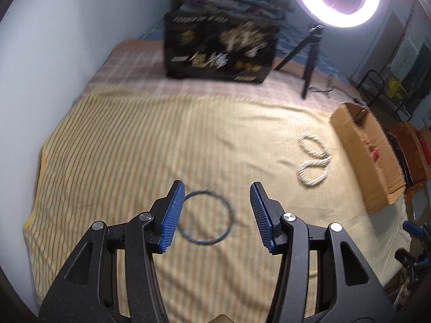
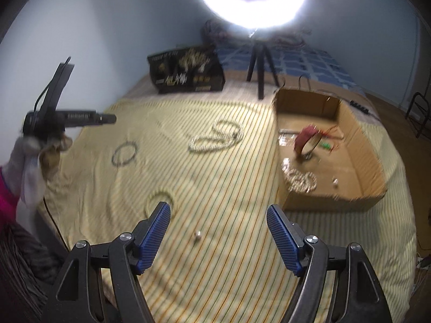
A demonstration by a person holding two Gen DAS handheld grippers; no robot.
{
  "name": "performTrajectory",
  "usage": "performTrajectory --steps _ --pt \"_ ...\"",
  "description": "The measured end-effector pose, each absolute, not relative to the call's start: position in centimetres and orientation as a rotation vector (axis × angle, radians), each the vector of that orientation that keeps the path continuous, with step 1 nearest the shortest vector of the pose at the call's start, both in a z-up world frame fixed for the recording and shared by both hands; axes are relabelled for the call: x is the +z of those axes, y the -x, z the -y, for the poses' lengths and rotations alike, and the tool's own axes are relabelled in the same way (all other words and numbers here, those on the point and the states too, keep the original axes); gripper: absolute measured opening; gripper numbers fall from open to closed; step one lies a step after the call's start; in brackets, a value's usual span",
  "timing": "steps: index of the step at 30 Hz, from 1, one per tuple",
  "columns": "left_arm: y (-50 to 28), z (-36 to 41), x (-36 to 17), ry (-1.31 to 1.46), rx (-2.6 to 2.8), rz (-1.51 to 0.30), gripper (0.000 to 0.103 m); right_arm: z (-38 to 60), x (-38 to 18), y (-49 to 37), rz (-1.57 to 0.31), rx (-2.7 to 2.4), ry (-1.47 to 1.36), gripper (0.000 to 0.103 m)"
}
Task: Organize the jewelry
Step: 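Withdraw both open tools from the box back over the bed, then close the left tool on the dark blue bangle while the right tool grips the pearl earring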
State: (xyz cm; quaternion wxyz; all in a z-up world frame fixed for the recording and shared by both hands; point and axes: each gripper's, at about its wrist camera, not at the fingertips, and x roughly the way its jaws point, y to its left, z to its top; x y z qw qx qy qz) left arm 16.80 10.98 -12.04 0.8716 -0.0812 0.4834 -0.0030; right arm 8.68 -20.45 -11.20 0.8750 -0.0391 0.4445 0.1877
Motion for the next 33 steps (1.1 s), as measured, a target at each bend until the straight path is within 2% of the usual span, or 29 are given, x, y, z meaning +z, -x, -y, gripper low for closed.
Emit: performTrajectory --steps 3,7,13,22,29,33 --pt "-16.7 -12.3 -13.6 0.192 0.009 -1.056 0.051 19.7 -12.9 -8.2 -0.973 0.416 0.107 0.073" --pt "-16.9 -13.8 -15.9 0.229 0.039 -1.121 0.041 18.8 -14.7 -7.8 -1.019 0.445 0.142 0.07" --pt "-17.6 -15.1 -18.2 0.3 0.063 -1.186 0.031 17.7 -16.4 -7.7 -1.065 0.469 0.169 0.063" --pt "-18.6 -15.3 -19.4 0.288 0.073 -1.215 0.029 16.9 -18.1 -7.9 -1.097 0.487 0.196 0.054" --pt "-19.1 -14.2 -20.0 0.226 0.08 -1.223 0.029 16.4 -19.0 -9.1 -1.118 0.476 0.19 0.037" --pt "-19.3 -13.9 -20.1 0.195 0.084 -1.221 0.025 16.6 -19.5 -9.8 -1.134 0.471 0.167 0.029"
